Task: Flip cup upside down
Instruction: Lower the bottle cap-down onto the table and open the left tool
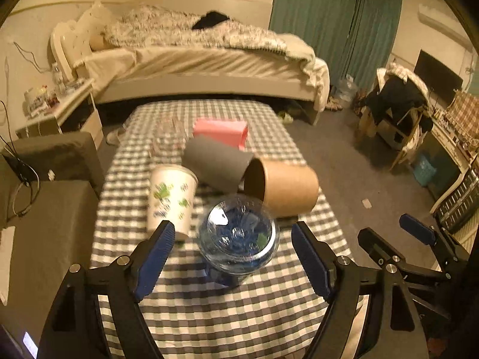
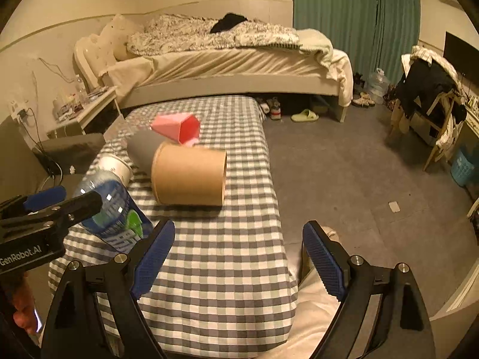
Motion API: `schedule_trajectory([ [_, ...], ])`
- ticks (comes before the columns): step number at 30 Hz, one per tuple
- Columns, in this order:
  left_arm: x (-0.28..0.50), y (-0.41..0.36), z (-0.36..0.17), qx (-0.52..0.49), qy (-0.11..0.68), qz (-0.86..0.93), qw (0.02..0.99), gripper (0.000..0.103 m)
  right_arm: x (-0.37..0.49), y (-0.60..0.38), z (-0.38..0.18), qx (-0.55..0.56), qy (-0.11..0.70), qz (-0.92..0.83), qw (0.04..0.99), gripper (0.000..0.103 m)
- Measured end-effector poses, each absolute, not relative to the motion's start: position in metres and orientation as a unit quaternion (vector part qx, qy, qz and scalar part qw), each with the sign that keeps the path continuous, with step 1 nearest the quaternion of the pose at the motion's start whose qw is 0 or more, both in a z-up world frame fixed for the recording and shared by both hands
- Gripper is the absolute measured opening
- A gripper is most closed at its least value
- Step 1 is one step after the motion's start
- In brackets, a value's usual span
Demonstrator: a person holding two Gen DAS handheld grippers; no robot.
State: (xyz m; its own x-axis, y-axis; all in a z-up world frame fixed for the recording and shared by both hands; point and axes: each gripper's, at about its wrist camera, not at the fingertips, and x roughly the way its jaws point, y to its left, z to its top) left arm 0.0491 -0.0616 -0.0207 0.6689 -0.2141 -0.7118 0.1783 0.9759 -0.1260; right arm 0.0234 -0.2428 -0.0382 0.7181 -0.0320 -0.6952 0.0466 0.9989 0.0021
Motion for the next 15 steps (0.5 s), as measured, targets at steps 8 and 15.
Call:
schedule_trajectory([
  [8,0.017,-0.04,0.019,-0.006,0.324,-0.072,0.943,0.083,0.001,-0.23,0.0,-0.001,0.332,-0.006,0.943,0.087],
  [15,-0.003,-0.018,0.01,-0.004,0.319,-0.039,0.947,0.088,-0.011,-0.208,0.008,-0.017,0.321,0.019,0.947,0.087],
])
